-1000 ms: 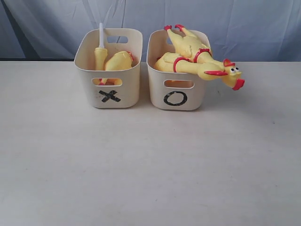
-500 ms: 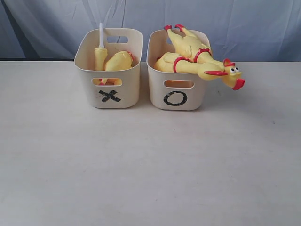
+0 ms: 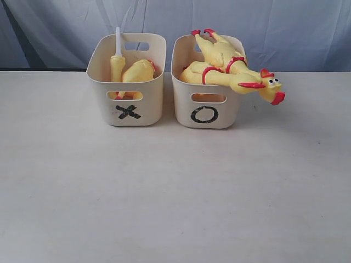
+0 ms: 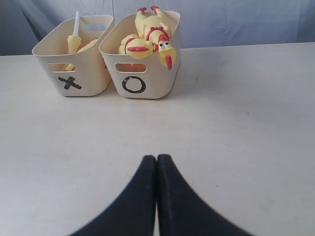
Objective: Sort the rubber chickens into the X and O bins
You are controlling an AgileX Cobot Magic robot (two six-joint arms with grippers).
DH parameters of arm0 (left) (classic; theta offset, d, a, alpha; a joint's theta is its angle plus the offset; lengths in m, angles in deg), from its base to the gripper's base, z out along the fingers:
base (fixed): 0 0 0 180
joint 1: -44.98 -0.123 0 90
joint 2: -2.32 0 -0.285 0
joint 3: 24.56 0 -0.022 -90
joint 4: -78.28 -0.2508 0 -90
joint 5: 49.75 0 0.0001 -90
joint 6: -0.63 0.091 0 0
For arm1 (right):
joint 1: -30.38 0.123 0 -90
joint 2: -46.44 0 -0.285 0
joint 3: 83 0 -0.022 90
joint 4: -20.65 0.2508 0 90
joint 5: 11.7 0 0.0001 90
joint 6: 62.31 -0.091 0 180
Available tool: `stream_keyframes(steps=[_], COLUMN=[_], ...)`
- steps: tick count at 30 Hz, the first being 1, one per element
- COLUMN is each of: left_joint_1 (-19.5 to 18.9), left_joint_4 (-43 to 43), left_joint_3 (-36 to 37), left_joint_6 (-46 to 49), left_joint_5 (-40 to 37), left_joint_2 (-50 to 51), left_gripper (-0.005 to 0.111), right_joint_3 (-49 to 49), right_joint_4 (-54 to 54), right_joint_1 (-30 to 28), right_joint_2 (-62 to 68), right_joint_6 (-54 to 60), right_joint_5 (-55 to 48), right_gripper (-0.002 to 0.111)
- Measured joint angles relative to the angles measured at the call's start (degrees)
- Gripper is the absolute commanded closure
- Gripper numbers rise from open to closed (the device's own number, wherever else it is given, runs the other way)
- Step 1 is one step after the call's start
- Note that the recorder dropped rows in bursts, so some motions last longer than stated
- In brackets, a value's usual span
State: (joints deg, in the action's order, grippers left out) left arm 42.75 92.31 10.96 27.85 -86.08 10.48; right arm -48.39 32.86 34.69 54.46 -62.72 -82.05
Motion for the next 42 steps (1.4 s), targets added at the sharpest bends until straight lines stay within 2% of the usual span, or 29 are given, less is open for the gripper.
stream_keyframes(steps=[7, 22, 28, 31, 37, 42], left_joint_1=[-2.56, -2.84, -2.84, -2.84, -2.84, -2.84], left_joint_4=[-0.29, -0.33, -0.33, -0.33, -0.33, -0.57], left_joint_3=[0.00, 0.00, 0.00, 0.00, 0.15, 4.06], left_joint_6=[0.00, 0.00, 0.00, 0.00, 0.00, 0.00], left_joint_5=[0.00, 0.00, 0.00, 0.00, 0.58, 9.26], left_joint_2=[0.00, 0.00, 0.00, 0.00, 0.00, 0.00], left_gripper=[0.106, 0.106, 0.106, 0.106, 0.106, 0.106], right_joint_3=[2.96, 3.13, 3.13, 3.13, 3.13, 3.13], right_joint_4=[0.13, 0.37, 6.34, 9.20, 5.58, -0.95], right_joint_1=[0.00, 0.00, 0.00, 0.00, 0.00, 0.00], right_joint_2=[0.00, 0.00, 0.00, 0.00, 0.00, 0.00], right_joint_6=[0.00, 0.00, 0.00, 0.00, 0.00, 0.00], right_joint_5=[0.28, 0.04, 2.09, 9.50, 35.24, 51.62], right_gripper=[0.109, 0.109, 0.109, 0.109, 0.109, 0.109])
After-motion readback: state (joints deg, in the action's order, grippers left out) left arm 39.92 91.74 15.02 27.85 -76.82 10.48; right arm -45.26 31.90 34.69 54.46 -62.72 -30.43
